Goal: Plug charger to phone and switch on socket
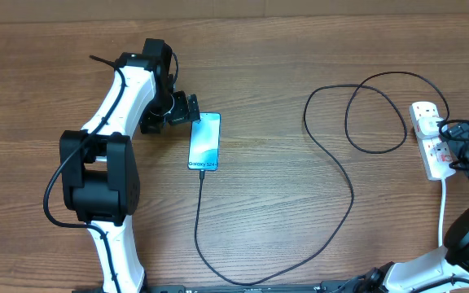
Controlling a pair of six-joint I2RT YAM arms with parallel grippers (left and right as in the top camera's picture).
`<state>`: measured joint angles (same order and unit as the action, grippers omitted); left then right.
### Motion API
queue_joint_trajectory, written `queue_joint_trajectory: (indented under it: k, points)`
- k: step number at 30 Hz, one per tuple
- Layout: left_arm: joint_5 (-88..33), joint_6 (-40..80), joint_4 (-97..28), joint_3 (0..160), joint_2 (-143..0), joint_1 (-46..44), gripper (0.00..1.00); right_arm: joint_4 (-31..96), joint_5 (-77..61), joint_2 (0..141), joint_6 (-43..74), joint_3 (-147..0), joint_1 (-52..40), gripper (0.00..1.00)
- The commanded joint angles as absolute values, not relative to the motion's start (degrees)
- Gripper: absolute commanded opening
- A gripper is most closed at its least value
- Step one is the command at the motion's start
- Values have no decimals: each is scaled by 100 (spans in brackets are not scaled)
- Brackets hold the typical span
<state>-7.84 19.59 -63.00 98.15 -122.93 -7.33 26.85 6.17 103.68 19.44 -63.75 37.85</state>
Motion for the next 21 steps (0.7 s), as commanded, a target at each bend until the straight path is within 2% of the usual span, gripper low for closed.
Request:
queue_joint_trajectory:
  k: [1, 21]
  points:
    - [-701, 2038, -6294, 9915, -12182, -676, 100, 2620, 593, 10407, 1946, -6366, 3795, 100]
    - [-701, 2038, -6294, 9915, -12182, -676, 100, 2445, 242, 10654, 1898, -6364, 3795, 100]
